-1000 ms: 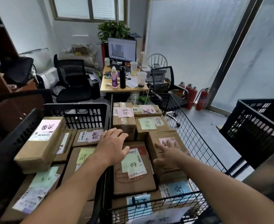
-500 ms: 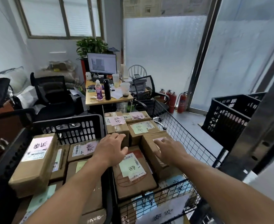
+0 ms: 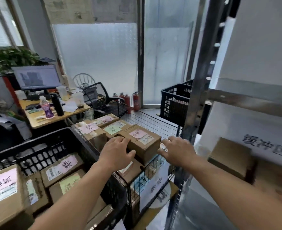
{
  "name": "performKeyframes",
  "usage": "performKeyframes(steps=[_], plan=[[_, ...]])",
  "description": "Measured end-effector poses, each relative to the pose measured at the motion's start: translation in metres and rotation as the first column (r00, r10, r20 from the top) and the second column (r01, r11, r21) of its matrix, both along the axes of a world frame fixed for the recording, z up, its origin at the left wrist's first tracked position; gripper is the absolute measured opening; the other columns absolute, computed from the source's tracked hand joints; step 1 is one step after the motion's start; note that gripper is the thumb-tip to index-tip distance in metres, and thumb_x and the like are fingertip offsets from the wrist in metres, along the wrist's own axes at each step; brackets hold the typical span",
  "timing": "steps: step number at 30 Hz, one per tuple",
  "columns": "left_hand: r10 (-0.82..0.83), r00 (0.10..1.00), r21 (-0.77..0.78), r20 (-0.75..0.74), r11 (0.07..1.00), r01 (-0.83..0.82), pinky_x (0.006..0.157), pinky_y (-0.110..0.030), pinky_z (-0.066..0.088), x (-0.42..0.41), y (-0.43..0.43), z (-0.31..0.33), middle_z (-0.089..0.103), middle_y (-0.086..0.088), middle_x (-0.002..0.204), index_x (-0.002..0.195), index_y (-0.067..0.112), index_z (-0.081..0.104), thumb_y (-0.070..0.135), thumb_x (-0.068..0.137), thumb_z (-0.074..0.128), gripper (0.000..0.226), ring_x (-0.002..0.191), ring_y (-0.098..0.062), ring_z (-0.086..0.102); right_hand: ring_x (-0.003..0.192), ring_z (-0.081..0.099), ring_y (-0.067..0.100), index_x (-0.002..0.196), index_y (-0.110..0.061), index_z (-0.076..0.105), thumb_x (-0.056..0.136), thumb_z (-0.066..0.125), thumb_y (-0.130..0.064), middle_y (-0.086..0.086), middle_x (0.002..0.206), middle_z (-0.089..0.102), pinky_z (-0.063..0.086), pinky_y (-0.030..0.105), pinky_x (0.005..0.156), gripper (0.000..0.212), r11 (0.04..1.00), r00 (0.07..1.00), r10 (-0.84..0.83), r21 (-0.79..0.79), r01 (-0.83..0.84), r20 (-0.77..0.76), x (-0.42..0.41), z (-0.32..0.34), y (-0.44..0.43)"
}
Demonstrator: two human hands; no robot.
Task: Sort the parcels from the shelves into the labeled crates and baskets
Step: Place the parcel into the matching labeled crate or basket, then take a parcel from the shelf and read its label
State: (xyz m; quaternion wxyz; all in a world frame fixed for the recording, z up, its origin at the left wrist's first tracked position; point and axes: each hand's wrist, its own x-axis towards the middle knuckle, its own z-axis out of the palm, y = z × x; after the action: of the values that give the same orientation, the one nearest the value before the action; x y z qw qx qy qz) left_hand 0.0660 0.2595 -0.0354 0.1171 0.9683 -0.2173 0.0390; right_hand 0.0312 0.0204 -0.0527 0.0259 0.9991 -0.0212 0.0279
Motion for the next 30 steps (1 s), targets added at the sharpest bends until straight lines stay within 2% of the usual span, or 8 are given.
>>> performKeyframes(steps=[3,7,14,17,22,25,27,30], plan=[[-0.098,0.995,0.009,0.009,0.995,0.098,0.119,-0.039,0.021,-0.015,-0.020,0.000,0.038,-0.003,0.153,0.150,0.023,0.032,0.055,0.096,0.043,0.064,0.143,-0.024,0.028,0.132,0.048,0.029,0.142,-0.028,0.049,0.101,0.037,-0.062,0.005,0.140,0.052,0.041,0.047,0.107,0.055,0.993,0.994,-0.112,0.041,0.111,0.005,-0.044,0.001,-0.016],[-0.232,0.972,0.046,0.027,0.972,0.230,0.117,-0.041,0.024,-0.039,-0.053,0.000,0.041,-0.003,0.150,0.149,0.023,0.034,0.055,0.095,0.042,0.063,0.140,-0.026,0.031,0.133,0.048,0.029,0.143,-0.033,0.045,0.100,0.037,-0.062,0.004,0.147,0.051,0.041,0.045,0.104,0.053,0.969,0.970,-0.243,0.039,0.243,0.017,-0.102,0.005,-0.038],[-0.440,0.898,0.048,0.000,0.897,0.439,0.112,-0.041,0.030,-0.091,-0.128,-0.006,0.043,-0.003,0.148,0.147,0.025,0.036,0.051,0.095,0.044,0.059,0.138,-0.027,0.033,0.131,0.047,0.030,0.143,-0.033,0.046,0.100,0.034,-0.061,0.004,0.143,0.051,0.038,0.051,0.104,0.053,0.876,0.876,-0.481,0.024,0.482,-0.024,-0.206,0.008,-0.088],[-0.524,0.852,0.036,-0.007,0.851,0.524,0.108,-0.041,0.034,-0.125,-0.171,-0.007,0.046,-0.003,0.145,0.146,0.024,0.038,0.050,0.093,0.046,0.059,0.134,-0.028,0.038,0.133,0.046,0.031,0.141,-0.032,0.047,0.101,0.033,-0.059,0.004,0.144,0.050,0.036,0.051,0.106,0.050,0.820,0.820,-0.571,0.031,0.572,-0.031,-0.259,0.011,-0.116],[-0.640,0.768,0.064,-0.027,0.765,0.641,0.105,-0.040,0.037,-0.206,-0.248,-0.016,0.051,-0.003,0.138,0.137,0.021,0.047,0.049,0.092,0.045,0.052,0.129,-0.029,0.044,0.137,0.044,0.031,0.149,-0.032,0.037,0.103,0.033,-0.057,0.004,0.150,0.045,0.037,0.054,0.110,0.053,0.700,0.701,-0.712,0.043,0.713,-0.038,-0.373,0.016,-0.165],[-0.729,0.684,0.146,-0.038,0.673,0.725,0.105,-0.043,0.038,-0.266,-0.300,-0.020,0.048,-0.005,0.140,0.135,0.022,0.049,0.054,0.089,0.024,0.062,0.127,-0.032,0.043,0.136,0.044,0.034,0.146,-0.030,0.040,0.103,0.034,-0.056,0.006,0.148,0.046,0.038,0.054,0.108,0.050,0.615,0.615,-0.786,0.024,0.788,-0.060,-0.450,0.018,-0.192],[-0.760,0.649,0.087,-0.039,0.644,0.760,0.106,-0.042,0.036,-0.312,-0.332,-0.012,0.045,-0.004,0.143,0.142,0.023,0.043,0.053,0.091,0.034,0.060,0.131,-0.030,0.041,0.133,0.046,0.034,0.140,-0.028,0.043,0.103,0.035,-0.056,0.007,0.144,0.049,0.039,0.054,0.107,0.047,0.556,0.555,-0.829,0.009,0.831,-0.063,-0.501,0.019,-0.208],[-0.833,0.554,0.033,0.005,0.554,0.832,0.109,-0.040,0.034,-0.384,-0.381,-0.003,0.045,-0.003,0.146,0.145,0.022,0.040,0.047,0.094,0.046,0.057,0.134,-0.027,0.039,0.135,0.045,0.034,0.145,-0.026,0.041,0.103,0.035,-0.054,0.007,0.147,0.047,0.037,0.055,0.108,0.051,0.488,0.489,-0.870,0.030,0.872,-0.070,-0.579,0.023,-0.229]])
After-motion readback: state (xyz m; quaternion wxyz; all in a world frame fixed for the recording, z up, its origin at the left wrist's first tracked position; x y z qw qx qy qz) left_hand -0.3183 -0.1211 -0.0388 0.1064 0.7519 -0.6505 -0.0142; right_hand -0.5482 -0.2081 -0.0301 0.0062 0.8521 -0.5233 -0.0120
